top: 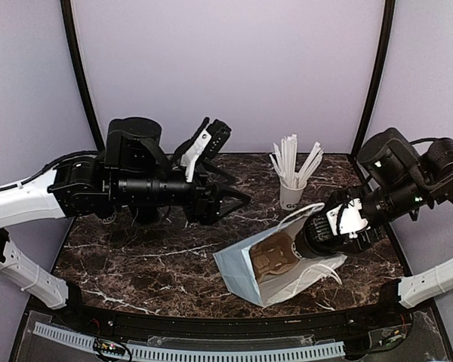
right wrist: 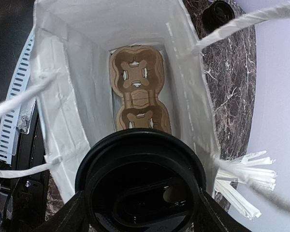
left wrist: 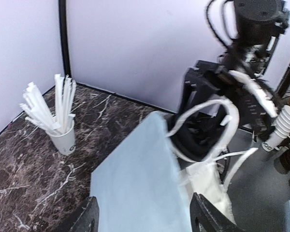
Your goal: Pack the takeout coffee
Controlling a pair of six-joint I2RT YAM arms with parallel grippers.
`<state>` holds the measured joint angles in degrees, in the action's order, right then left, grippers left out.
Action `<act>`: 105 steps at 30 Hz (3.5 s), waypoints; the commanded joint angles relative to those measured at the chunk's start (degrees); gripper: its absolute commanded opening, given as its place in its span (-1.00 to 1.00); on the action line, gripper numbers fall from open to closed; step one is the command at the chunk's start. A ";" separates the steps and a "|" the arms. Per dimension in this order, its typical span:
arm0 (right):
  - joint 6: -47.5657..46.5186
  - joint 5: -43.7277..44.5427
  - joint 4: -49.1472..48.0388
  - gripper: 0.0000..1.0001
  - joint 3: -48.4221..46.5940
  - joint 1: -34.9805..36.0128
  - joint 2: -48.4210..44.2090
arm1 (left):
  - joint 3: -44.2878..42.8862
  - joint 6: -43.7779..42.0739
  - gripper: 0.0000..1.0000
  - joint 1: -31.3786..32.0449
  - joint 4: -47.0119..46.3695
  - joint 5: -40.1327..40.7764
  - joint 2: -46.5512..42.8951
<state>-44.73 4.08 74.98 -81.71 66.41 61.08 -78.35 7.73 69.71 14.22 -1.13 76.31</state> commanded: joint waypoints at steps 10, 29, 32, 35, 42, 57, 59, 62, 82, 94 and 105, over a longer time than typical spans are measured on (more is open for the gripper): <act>-6.95 9.67 -15.02 -0.17 11.67 7.79 -1.85 | 13.29 7.92 0.32 -14.06 -16.90 -10.87 15.46; -11.61 15.64 -30.90 -0.23 27.25 10.61 -4.93 | 12.27 11.87 0.30 -15.19 -23.33 -19.48 27.35; -11.50 15.28 -32.33 -0.24 28.29 10.60 -4.43 | 13.23 12.77 0.30 -15.76 -24.85 -20.32 27.55; -10.76 15.04 -33.74 -0.24 29.36 10.63 -4.09 | 13.46 13.07 0.29 -15.86 -25.11 -20.70 27.65; -9.98 15.20 -35.26 -0.25 31.31 10.53 -3.69 | 13.99 13.02 0.29 -16.05 -24.47 -21.43 27.29; -9.72 14.99 -36.73 -0.25 32.34 7.24 -0.50 | 14.90 13.25 0.28 -16.38 -24.68 -22.81 27.64; -9.61 15.15 -36.96 -0.25 31.95 6.87 -0.02 | 14.87 13.35 0.28 -16.56 -24.75 -23.20 27.99; -9.22 15.31 -37.27 -0.25 31.22 6.39 0.62 | 14.85 13.43 0.28 -16.83 -24.88 -23.65 28.46; -6.54 11.34 -38.15 -0.25 29.10 1.48 7.65 | 15.49 14.17 0.27 -17.03 -25.26 -24.94 28.72; -1.51 2.48 -27.81 -0.25 18.15 -1.61 16.29 | 19.42 14.86 0.27 -18.49 -26.02 -23.34 23.74; 2.80 -8.49 -16.77 -0.28 9.01 -7.62 26.96 | 24.93 15.36 0.27 -19.13 -25.55 -20.42 16.83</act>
<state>-45.30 3.38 49.82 -70.78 60.53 84.07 -55.20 22.79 50.87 -11.92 -22.33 97.19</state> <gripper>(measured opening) 0.690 0.635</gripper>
